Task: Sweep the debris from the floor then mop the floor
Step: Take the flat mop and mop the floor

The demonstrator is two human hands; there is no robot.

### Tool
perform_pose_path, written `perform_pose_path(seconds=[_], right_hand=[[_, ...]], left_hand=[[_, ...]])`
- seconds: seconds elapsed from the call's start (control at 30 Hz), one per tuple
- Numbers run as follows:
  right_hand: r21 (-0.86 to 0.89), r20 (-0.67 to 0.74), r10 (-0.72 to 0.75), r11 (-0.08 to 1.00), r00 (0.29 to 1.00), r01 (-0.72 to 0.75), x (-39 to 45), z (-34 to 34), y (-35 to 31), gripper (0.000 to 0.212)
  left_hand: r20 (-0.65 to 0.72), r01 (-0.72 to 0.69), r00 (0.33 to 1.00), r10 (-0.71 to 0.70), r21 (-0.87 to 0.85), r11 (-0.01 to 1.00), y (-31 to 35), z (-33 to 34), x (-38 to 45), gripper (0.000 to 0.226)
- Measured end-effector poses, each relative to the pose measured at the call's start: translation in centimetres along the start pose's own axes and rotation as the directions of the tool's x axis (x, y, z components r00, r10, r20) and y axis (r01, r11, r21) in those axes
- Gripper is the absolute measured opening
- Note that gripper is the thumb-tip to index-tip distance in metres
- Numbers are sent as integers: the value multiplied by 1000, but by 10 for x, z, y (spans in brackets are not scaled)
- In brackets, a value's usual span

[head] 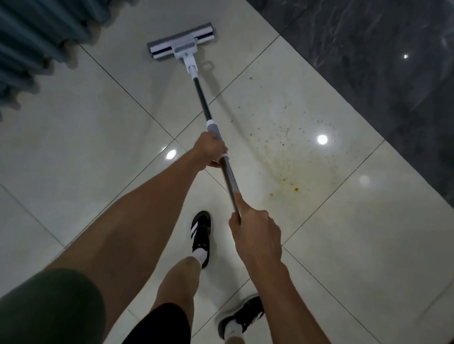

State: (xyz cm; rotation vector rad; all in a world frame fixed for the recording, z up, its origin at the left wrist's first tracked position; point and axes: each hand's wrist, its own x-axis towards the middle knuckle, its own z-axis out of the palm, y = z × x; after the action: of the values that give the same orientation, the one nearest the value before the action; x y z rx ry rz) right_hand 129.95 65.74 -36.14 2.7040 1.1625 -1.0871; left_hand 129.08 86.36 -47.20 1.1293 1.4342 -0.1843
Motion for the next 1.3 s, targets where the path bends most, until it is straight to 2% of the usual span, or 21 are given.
perform_pose_path(seconds=[0.1,0.33,0.43,0.53,0.57,0.67,0.83,0.87,0.93,1.1,1.3], right_hand=[[35,8,9,999,1000,-9,-21,12,15,47],[68,31,42,997,999,-44,-111,54,98,50],[95,52,66,993,996,-71,-160,76,139,52],[152,74,93,983,993,-103,-207,97,176,51],[160,82,100,981,992,-113,-222,102,187,52],[172,87,110,977,990,-124,-261,118,214,51],[193,115,146,967,983,-166,-316,140,249,52],[198,120,167,962,979,-188,-327,143,255,52],[215,111,206,950,972,-226,-348,147,268,54],[230,119,218,943,969,-241,-373,150,278,59],[66,110,145,986,983,-153,-367,142,275,58]], left_hand=[[17,17,1000,-17,51,999,-12,13,-15,6],[58,113,991,-121,125,986,-77,89,-83,14],[76,55,994,-73,221,974,-118,127,-117,18],[100,15,994,-40,239,971,-158,160,-152,22],[109,18,993,-44,235,972,-171,171,-164,19],[121,38,991,-63,205,978,-201,197,-193,29],[158,105,978,-138,199,974,-244,231,-230,10],[158,117,976,-147,182,976,-253,239,-237,15],[161,123,975,-152,179,976,-267,254,-252,41],[160,204,966,-204,15,979,-282,261,-267,33],[125,163,981,-151,-85,983,-276,253,-271,32]])
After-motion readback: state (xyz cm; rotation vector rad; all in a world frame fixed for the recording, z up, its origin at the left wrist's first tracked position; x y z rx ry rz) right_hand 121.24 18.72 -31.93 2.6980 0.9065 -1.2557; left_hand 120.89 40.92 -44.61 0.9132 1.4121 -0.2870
